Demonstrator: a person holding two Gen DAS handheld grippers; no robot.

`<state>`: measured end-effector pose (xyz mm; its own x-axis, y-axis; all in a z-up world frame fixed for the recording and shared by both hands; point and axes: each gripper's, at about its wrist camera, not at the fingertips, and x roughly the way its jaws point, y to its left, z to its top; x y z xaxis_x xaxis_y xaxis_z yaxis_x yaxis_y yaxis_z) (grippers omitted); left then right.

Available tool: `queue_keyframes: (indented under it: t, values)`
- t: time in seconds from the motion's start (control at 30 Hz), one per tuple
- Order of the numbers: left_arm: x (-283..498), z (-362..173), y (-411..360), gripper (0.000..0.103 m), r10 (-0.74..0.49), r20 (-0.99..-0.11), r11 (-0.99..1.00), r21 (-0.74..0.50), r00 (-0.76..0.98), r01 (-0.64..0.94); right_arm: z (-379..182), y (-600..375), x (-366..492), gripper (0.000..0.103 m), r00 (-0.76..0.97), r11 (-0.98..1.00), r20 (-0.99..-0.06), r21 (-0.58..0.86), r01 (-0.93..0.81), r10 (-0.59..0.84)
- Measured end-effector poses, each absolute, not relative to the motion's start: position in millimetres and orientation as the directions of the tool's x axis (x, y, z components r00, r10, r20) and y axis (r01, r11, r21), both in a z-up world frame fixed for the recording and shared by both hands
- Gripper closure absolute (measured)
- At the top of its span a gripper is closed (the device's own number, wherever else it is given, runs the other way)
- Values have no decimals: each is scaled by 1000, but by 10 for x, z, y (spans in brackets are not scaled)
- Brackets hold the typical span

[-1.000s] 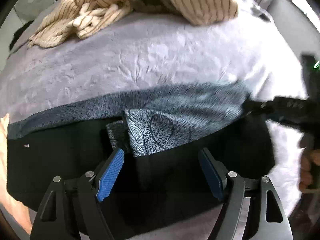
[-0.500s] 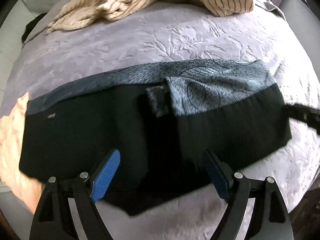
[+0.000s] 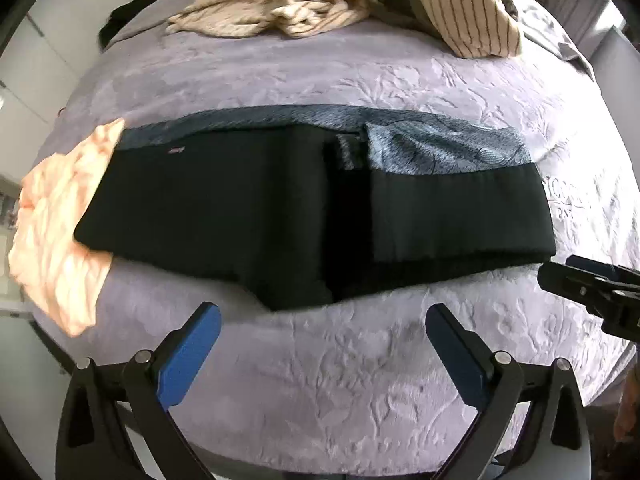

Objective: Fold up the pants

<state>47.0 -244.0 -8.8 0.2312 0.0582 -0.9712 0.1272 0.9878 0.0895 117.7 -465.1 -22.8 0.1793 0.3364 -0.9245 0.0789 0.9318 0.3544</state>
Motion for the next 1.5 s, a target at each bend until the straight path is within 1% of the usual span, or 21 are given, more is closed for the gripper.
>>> queue_keyframes:
  t: [0.17,0.23,0.27,0.4,0.57,0.7,0.8,0.87,1.0,1.27,1.5]
  values:
    - [376,-32,-2254,0,74,-971,990,99,229,99,-207,-4485,1130,20,171,935,-924,353,43,341]
    - [389,-15,-2172,0,73,-970,989,100,234,105,-175,-4415,1105,14,179,935,-923,352,39,340]
    - [402,0,-2127,0,73,-968,988,102,238,113,-164,-4370,1099,8,184,936,-923,350,37,338]
    - [490,1,-1879,0,58,-968,980,102,242,172,-142,-4090,1088,8,206,947,-929,320,35,307]
    - [686,-37,-1405,0,36,-974,966,92,226,243,-175,-3635,1070,8,211,946,-938,303,117,274]
    - [839,-53,-1055,0,9,-972,956,77,233,283,-212,-3128,1069,8,208,962,-954,244,120,216]
    - [928,-90,-794,0,-1,-975,951,67,222,301,-232,-2763,1105,8,198,959,-957,243,143,213]
    - [963,-108,-661,0,-18,-976,954,48,216,295,-202,-2548,1130,8,180,964,-960,238,120,214]
    - [1014,-179,-459,0,-39,-979,963,17,200,271,-104,-2279,1184,8,166,986,-974,163,42,154]
    - [1046,-270,-249,0,-48,-981,978,-8,188,210,-141,-2157,1313,8,107,990,-986,136,42,131]
    - [1095,-399,-96,0,-24,-983,994,-4,180,111,-155,-2175,1384,8,84,993,-990,116,7,115]
